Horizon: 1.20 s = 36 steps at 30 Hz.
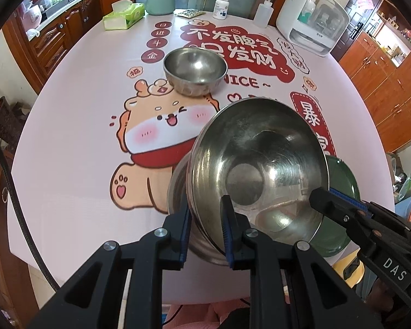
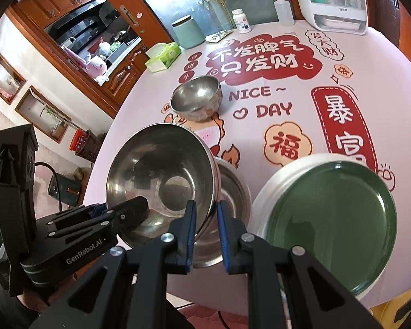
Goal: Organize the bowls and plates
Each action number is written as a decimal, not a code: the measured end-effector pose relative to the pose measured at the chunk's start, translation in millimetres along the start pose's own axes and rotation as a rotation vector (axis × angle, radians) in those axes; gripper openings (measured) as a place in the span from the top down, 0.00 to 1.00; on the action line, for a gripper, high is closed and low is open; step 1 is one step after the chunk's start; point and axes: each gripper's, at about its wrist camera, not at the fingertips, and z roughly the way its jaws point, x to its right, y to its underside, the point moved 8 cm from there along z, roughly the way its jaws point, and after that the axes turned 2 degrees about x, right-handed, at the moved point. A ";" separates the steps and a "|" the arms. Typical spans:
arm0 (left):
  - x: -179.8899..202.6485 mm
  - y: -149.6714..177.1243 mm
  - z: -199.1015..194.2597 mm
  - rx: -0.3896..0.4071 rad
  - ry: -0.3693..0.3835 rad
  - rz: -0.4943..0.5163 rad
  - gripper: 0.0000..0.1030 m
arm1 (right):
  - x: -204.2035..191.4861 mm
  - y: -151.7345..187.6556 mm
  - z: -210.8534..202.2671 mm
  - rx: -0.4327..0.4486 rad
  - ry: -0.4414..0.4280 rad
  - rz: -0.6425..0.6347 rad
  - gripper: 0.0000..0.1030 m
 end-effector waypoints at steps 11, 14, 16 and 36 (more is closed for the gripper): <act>-1.7 23.1 17.5 -0.075 0.005 0.021 0.82 | 6.1 18.4 9.6 -0.053 0.023 0.038 0.85; -3.2 25.4 21.6 -0.090 0.009 0.020 0.82 | 7.3 21.2 13.9 -0.069 0.030 0.043 0.85; -4.4 26.5 25.0 -0.103 0.013 0.015 0.82 | 7.7 22.0 16.6 -0.078 0.038 0.044 0.85; -12.8 22.2 37.1 -0.126 0.022 -0.003 0.73 | 6.2 13.3 26.4 -0.089 0.046 0.035 0.85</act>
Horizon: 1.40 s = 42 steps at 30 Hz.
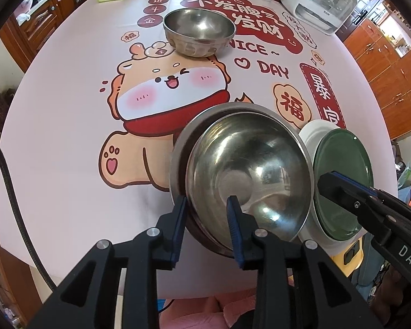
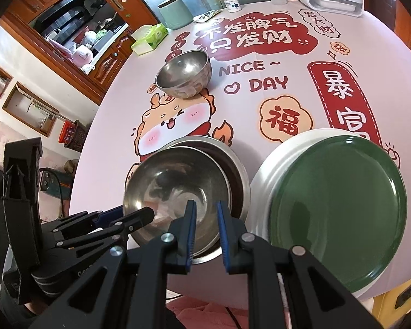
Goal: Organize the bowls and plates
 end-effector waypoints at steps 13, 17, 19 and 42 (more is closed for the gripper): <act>-7.9 -17.9 -10.0 0.064 0.000 -0.014 0.69 | -6.0 -11.3 4.3 0.004 -0.007 -0.021 0.85; -9.6 -25.1 -10.5 0.078 0.005 -0.019 0.68 | -5.7 -16.2 7.3 0.000 -0.006 -0.022 0.84; -8.8 -28.3 -10.5 0.086 0.005 -0.015 0.66 | -6.2 -20.7 9.2 0.000 -0.006 -0.021 0.84; -22.5 -129.3 -15.6 0.249 -0.088 -0.040 0.52 | -1.9 -118.4 35.3 0.158 0.015 -0.087 0.63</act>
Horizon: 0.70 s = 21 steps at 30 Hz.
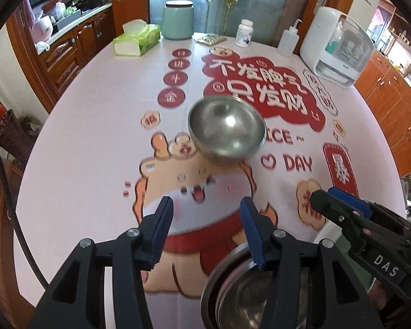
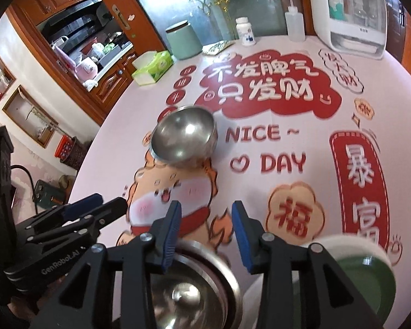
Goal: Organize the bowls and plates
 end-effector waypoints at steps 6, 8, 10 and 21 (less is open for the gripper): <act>2.0 -33.8 12.3 0.059 -0.013 0.001 0.50 | 6.6 -33.0 10.9 0.105 -0.006 -0.019 0.63; 0.7 -42.8 18.3 0.067 -0.017 -0.019 0.49 | 8.0 -39.8 15.2 0.130 -0.012 -0.028 0.63; -1.2 -50.2 24.9 0.075 -0.022 -0.041 0.49 | 8.4 -44.6 21.3 0.144 -0.020 -0.043 0.63; -10.1 -68.0 66.7 0.046 -0.055 -0.082 0.46 | 5.6 -54.5 61.5 0.138 -0.087 -0.062 0.63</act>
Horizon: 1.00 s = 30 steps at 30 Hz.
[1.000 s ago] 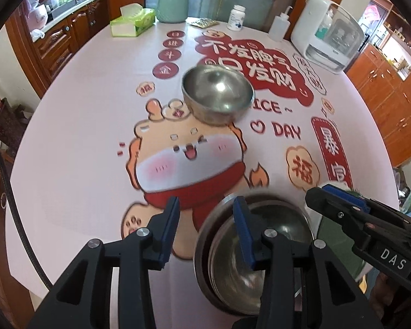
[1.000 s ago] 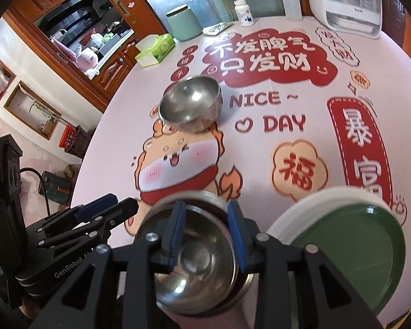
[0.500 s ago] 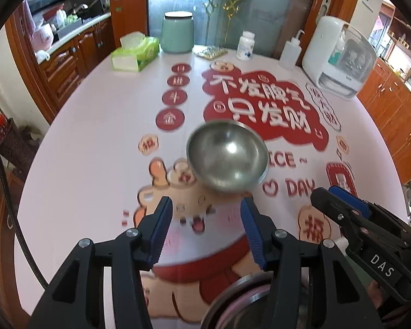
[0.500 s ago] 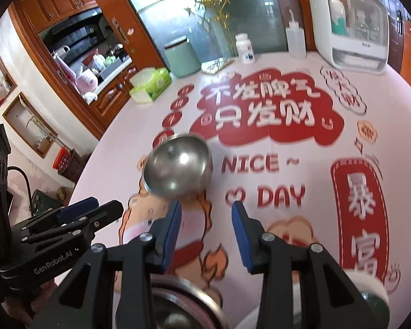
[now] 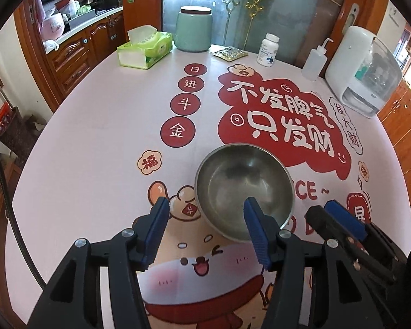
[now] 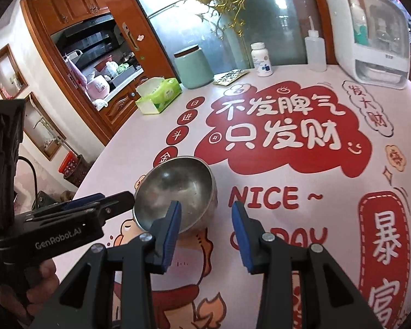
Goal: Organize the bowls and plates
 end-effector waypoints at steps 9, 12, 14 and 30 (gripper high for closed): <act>0.8 2.3 27.3 -0.046 -0.006 -0.027 0.46 | -4.1 5.3 22.2 -0.049 -0.022 -0.027 0.63; -0.8 4.1 32.3 -0.053 -0.010 -0.040 0.46 | -2.1 7.9 27.4 -0.068 -0.023 -0.020 0.63; -1.5 5.7 35.2 -0.061 -0.010 -0.043 0.46 | -1.8 9.0 29.9 -0.073 -0.027 -0.017 0.63; 6.4 17.4 47.9 -0.112 0.021 -0.044 0.81 | -1.0 13.8 39.1 -0.124 -0.028 -0.003 0.75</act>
